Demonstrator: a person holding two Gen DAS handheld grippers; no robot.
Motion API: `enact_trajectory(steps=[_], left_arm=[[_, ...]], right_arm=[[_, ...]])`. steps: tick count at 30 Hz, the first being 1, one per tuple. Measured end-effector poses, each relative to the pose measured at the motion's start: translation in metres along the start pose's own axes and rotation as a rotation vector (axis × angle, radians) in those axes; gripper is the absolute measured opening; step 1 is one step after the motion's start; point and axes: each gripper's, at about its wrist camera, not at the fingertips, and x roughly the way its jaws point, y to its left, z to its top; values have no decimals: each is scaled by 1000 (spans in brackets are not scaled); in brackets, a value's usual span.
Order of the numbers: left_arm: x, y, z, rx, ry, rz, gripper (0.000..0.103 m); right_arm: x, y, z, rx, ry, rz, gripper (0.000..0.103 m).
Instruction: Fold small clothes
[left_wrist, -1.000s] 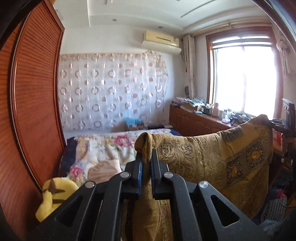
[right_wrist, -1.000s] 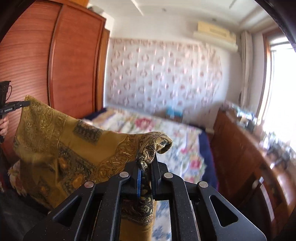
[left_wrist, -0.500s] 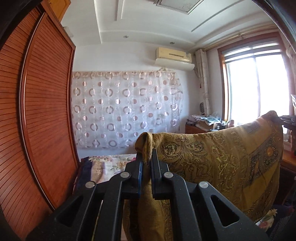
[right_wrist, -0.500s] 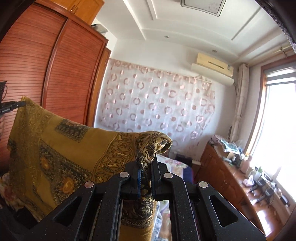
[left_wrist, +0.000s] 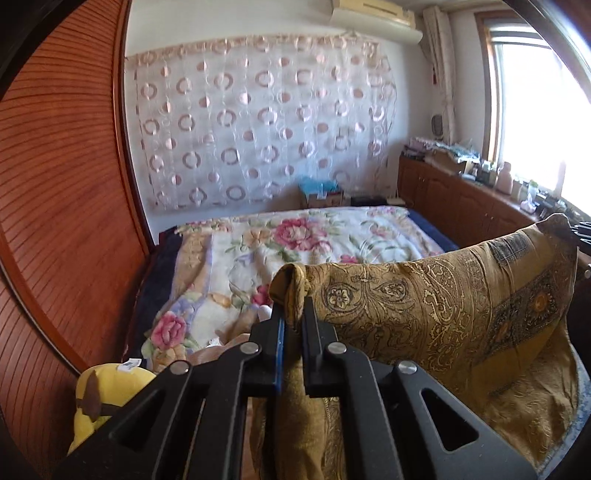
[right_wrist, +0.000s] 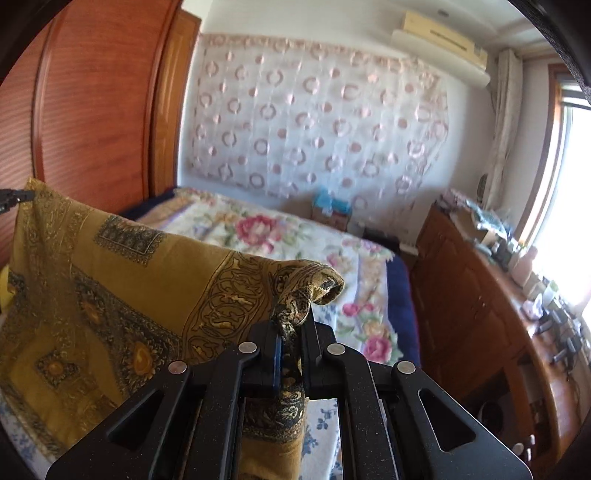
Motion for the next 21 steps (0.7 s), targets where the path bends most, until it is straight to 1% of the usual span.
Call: enact_trajectory(steps=[1,5,8,10,13,14,15,16,17,19,21], left_arm=[[14,-1,-1,4,14,2,5],[50,-7,-2,20,60,7,6],[68,-10,-4,30,90,2,8],[74,-10,-5,25,116,-16,9],[70,-11,-11,40,131,-18,15],[66,-11,-12,49,131,-12,19],[62,-11,-14,55,135,-13,24],[57,-8,-15,58,138,-20,32],[53,-7,-17,61,141,-27,39],[43,-4,-22,70,158,-46,43],[34,-4,-27,69,167,-62,51]], right_arm=[[17,-2,-2,5,16,3,5],[74,-13,-9,17,63,6,5],[114,-17,-17,25,112,11,6],[130,-19,-23,46,148,14,6],[148,-19,-30,62,184,7,16],[150,-19,-33,59,188,-7,22],[149,-19,-35,63,184,-15,24],[148,-20,-34,69,178,-15,31],[144,-22,-37,80,171,-7,41],[136,-21,-38,91,161,1,46],[124,-21,-43,101,163,10,47]])
